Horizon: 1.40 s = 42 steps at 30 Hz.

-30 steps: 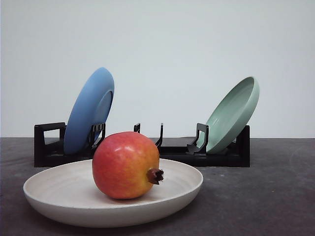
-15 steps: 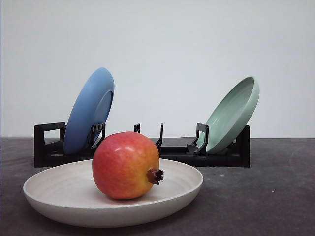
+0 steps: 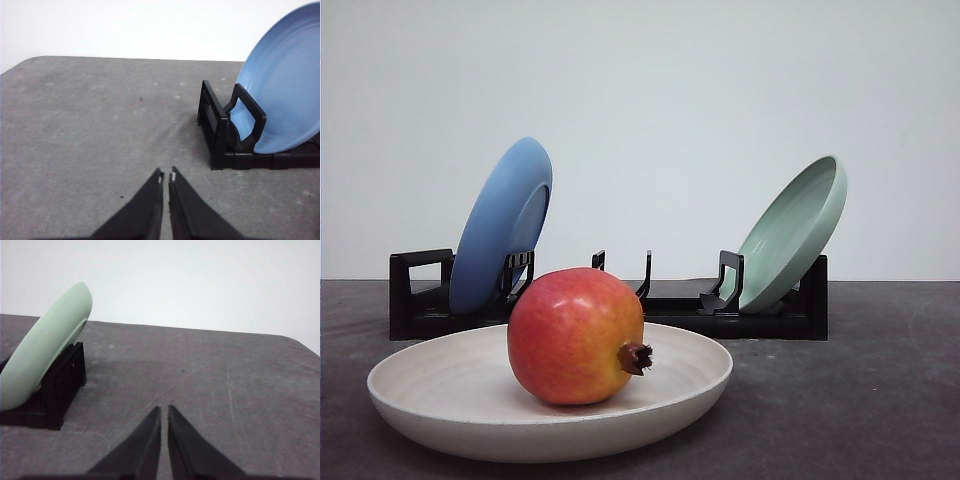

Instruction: Place pomegranate in white plate

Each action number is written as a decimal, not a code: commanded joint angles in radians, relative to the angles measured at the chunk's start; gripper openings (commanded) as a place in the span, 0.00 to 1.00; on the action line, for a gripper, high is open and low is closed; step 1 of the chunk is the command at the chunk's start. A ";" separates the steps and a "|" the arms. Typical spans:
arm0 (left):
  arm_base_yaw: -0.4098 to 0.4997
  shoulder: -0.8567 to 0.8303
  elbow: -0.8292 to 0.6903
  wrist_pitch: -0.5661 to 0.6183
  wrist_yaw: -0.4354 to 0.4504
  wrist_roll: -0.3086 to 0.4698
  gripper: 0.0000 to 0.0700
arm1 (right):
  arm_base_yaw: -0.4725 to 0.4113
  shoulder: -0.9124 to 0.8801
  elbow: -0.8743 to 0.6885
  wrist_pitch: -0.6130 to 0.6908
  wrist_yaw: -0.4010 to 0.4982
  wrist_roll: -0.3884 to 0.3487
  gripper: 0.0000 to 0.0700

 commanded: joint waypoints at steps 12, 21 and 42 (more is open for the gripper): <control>0.000 -0.002 -0.010 0.011 0.001 0.004 0.00 | -0.002 -0.001 -0.004 0.011 0.000 0.003 0.03; 0.000 -0.002 -0.010 0.011 0.001 0.004 0.00 | -0.002 -0.001 -0.004 0.011 0.000 0.003 0.03; 0.000 -0.002 -0.010 0.011 0.001 0.004 0.00 | -0.002 -0.001 -0.004 0.011 0.000 0.003 0.03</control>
